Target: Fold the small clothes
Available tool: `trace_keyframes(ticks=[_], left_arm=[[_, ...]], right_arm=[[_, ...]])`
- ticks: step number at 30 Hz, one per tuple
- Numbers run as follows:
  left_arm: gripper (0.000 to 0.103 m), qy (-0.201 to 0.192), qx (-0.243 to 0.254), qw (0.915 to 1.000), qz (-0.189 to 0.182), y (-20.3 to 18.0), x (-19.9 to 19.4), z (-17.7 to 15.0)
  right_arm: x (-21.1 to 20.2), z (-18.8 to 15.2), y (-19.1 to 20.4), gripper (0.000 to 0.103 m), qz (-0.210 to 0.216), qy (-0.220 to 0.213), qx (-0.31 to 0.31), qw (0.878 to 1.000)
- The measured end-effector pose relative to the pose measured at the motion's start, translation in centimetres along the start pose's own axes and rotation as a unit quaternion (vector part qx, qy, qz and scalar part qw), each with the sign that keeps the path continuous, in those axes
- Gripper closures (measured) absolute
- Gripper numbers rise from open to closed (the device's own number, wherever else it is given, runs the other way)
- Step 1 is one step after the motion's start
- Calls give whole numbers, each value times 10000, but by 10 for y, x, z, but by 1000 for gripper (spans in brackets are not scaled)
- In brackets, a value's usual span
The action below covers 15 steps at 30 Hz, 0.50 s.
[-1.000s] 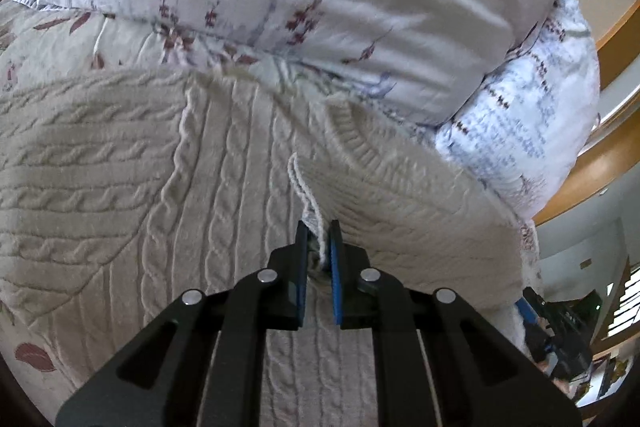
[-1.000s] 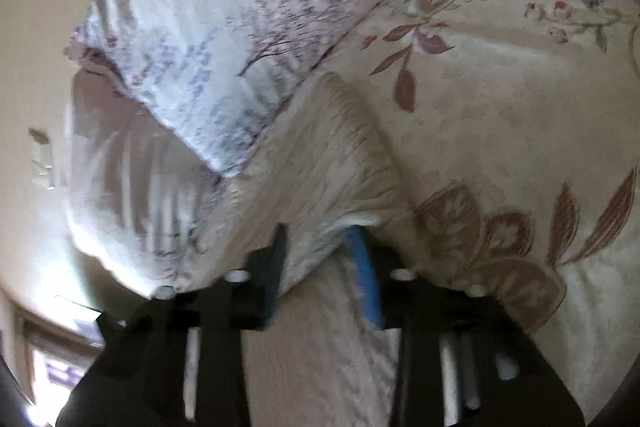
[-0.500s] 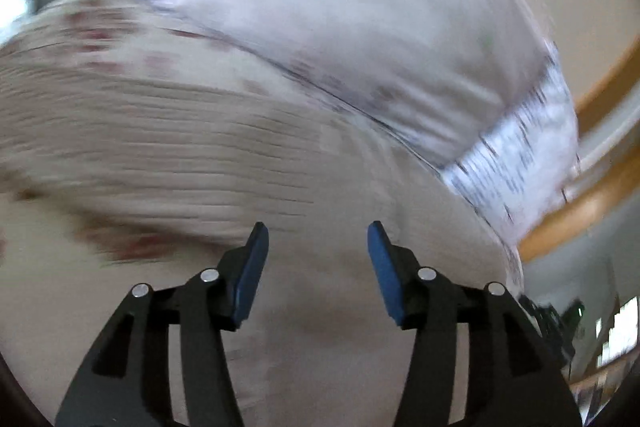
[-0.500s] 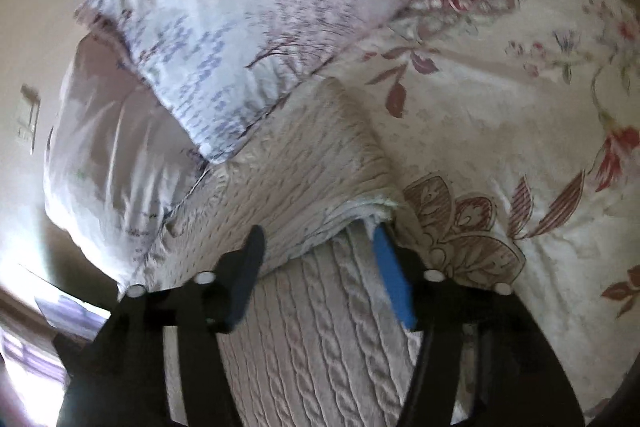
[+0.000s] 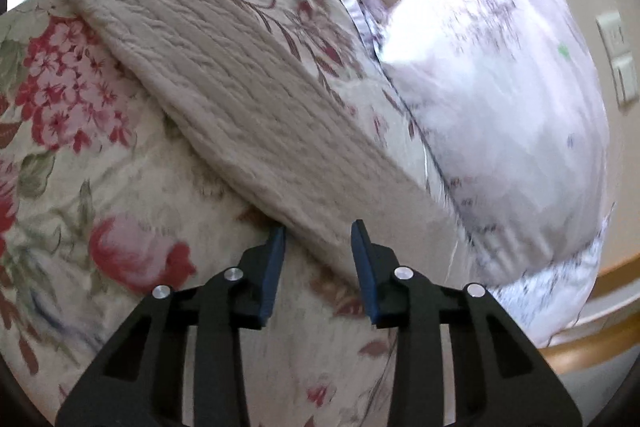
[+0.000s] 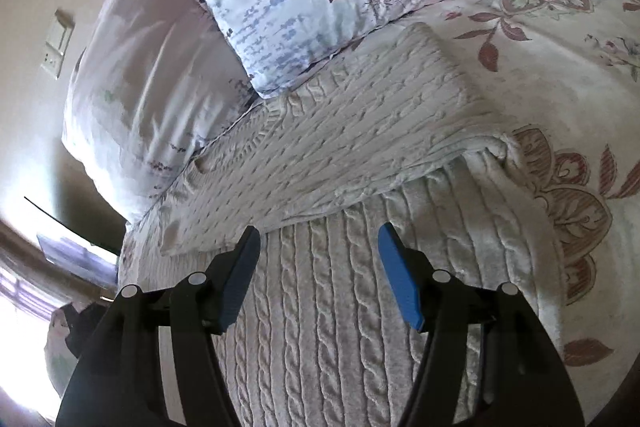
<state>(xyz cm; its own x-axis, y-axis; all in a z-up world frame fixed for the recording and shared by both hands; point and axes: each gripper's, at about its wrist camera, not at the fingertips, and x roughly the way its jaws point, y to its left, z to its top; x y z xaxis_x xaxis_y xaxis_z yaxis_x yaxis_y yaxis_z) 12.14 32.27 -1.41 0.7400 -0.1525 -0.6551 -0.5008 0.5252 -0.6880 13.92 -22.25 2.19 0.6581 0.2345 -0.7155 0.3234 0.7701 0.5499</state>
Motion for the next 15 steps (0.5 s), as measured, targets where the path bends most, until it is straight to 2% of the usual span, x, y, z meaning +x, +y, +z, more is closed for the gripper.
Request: trace_keyframes(ticks=[5,7,9,10,12,15], left_arm=[[75,-237,-486,9985,-31,14,0,21],[88,-307,-530,9981,80,15,1,26],[94,-286,-576,9978,171,14,4,29],[95,-302,-561,9978,163,9,4,28],[96,-448,-229,9987,109,-13,-2,25],[96,-448,213,9979,-409,-55,-8,16]], right_arm=[[-1,0,-2,40,-31,22,-3,10000],[-1,0,-4,40,-33,8,8,10000],[-1,1,-5,40,-36,-2,-6,10000],[-2,1,-5,40,-40,-10,-21,10000],[-3,1,-5,40,-39,-35,-58,10000],[-6,1,-3,40,-32,-92,-117,9999]])
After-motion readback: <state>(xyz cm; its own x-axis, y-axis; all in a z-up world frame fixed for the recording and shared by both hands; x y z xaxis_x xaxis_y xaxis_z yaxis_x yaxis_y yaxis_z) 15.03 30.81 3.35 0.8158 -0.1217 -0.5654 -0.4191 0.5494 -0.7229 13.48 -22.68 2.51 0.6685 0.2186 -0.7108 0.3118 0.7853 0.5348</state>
